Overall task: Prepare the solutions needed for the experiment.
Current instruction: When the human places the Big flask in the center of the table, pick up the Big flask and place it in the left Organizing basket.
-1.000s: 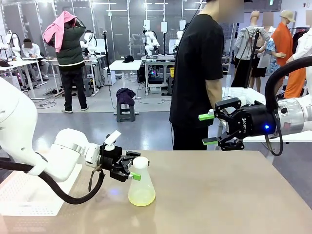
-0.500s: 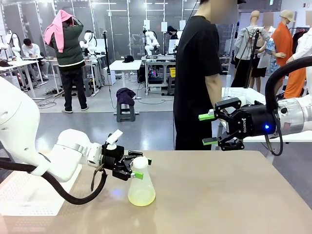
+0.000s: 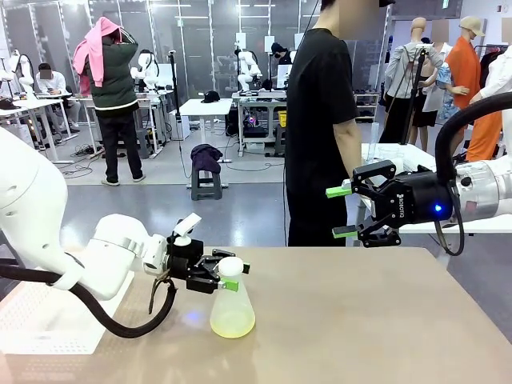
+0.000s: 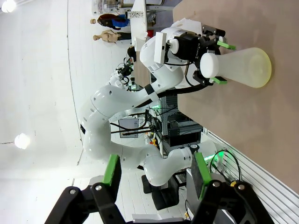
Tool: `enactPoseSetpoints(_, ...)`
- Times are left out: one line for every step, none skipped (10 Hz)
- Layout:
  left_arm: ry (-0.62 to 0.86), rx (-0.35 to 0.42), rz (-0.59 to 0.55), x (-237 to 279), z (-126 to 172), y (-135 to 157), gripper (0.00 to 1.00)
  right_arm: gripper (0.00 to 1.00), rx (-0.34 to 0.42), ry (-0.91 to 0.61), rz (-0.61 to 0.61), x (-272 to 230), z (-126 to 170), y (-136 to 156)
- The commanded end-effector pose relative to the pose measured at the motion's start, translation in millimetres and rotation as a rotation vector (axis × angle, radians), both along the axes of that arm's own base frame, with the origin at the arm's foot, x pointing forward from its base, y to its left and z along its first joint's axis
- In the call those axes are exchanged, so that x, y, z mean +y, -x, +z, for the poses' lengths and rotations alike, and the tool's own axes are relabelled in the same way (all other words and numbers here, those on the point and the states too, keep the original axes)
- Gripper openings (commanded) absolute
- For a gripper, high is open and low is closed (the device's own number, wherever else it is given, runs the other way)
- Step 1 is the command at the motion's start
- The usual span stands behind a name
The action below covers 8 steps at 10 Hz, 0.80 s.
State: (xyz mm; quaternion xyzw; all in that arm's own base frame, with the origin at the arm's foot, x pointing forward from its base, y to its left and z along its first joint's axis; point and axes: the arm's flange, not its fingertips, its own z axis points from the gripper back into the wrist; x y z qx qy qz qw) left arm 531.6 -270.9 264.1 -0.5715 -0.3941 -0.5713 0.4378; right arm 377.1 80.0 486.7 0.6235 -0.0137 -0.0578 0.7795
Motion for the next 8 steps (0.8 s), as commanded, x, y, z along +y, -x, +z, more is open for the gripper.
enactPoseSetpoints(0.029,0.023,-0.019,-2.2,0.0,-6.6,0.61,0.77,0.0,-0.014,-0.002,0.9,0.7,-0.3)
enactPoseSetpoints(0.024,0.024,-0.026,-3.7,0.1,-5.8,0.67,0.77,0.0,-0.014,-0.002,0.9,0.7,-0.3)
enactPoseSetpoints(0.012,0.014,-0.03,-3.8,-0.6,-4.0,0.41,0.77,0.0,-0.014,-0.002,0.9,0.7,-0.3)
enactPoseSetpoints(0.015,0.015,-0.029,-4.5,0.1,-3.7,0.47,0.77,0.0,-0.014,-0.002,0.9,0.7,-0.3)
enactPoseSetpoints(0.017,0.007,-0.029,-4.3,0.5,-2.5,0.21,0.77,0.0,-0.014,-0.002,0.9,0.7,-0.3)
enactPoseSetpoints(0.014,0.002,-0.027,-4.1,0.9,-1.0,0.37,0.77,0.0,-0.014,-0.002,0.9,0.7,-0.3)
enactPoseSetpoints(0.016,0.005,-0.026,-4.7,2.6,0.2,0.02,0.77,0.0,-0.014,-0.002,0.9,0.7,-0.3)
enactPoseSetpoints(0.013,0.001,-0.023,-4.6,3.7,1.8,0.17,0.77,0.0,-0.014,-0.002,0.9,0.7,-0.3)
